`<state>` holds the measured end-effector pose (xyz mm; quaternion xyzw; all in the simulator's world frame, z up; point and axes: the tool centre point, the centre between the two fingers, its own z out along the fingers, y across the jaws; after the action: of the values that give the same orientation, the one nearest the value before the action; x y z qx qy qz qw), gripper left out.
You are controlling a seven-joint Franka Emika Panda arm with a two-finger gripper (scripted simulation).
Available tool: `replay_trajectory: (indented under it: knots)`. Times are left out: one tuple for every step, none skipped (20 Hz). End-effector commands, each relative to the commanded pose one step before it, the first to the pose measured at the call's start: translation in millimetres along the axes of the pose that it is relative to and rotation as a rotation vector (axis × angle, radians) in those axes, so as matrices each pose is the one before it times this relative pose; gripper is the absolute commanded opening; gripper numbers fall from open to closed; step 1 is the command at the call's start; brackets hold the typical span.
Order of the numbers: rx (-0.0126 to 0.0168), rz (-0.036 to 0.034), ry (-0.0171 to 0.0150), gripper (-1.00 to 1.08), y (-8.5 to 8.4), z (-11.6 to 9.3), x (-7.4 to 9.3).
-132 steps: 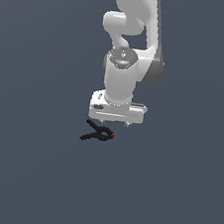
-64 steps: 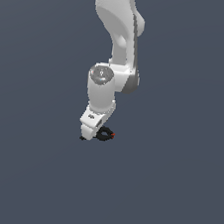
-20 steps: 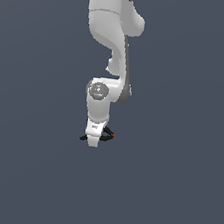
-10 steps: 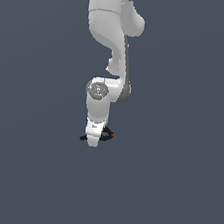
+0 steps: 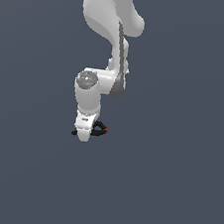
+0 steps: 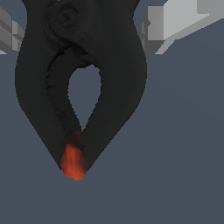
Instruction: Pick up the object and move it to a goal position.
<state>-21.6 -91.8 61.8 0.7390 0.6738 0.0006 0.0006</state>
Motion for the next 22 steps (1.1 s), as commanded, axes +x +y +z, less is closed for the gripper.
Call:
replay_trajectory:
  knots:
    - [-0.00229,0.00054,-0.00023,-1.0,1.61,-19.79,-17.78]
    - [0.0,0.0,0.0,-1.0,0.43,-8.64,-7.88]
    - [0.00046,-0.00026,0.00045,-1.0,0.53,-8.76,-8.14]
    - [0.0,0.0,0.0,-1.0,0.51,-9.31,-8.46]
    - [0.0004,-0.00022,0.00052,-1.0,0.6,-9.14,-8.47]
    - [0.0,0.0,0.0,-1.0,0.57,-9.48,-8.58]
    - [0.00038,-0.00019,0.00054,-1.0,0.67,-9.2,-8.53]
    - [0.0,0.0,0.0,-1.0,0.64,-9.44,-8.54]
    - [0.0,0.0,0.0,-1.0,0.68,-9.38,-8.49]
    - [0.00045,-0.00013,0.00051,-1.0,0.79,-8.81,-8.28]
    - [0.0,0.0,0.0,-1.0,0.7,-8.69,-7.88]
    - [0.0,0.0,0.0,-1.0,0.68,-8.14,-7.38]
    - [0.00062,0.00001,0.0003,-1.0,0.79,-7.14,-6.94]
    - [0.0,0.0,0.0,-1.0,0.69,-6.95,-6.36]
    - [0.0,0.0,0.0,-1.0,0.7,-6.32,-5.82]
    - [0.00051,0.00028,-0.00037,-1.0,0.75,-5.49,-5.41]
    - [0.0,0.0,0.0,-1.0,0.66,-5.19,-4.83]
    - [0.0,0.0,0.0,-1.0,0.61,-4.66,-4.34]
    - [0.0,0.0,0.0,-1.0,0.56,-4.13,-3.86]
    - [0.00056,0.00043,-0.00068,-1.0,0.55,-3.38,-3.49]
    - [0.0,0.0,0.0,-1.0,0.46,-3.08,-2.9]
    - [0.0,0.0,0.0,-1.0,0.43,-2.55,-2.43]
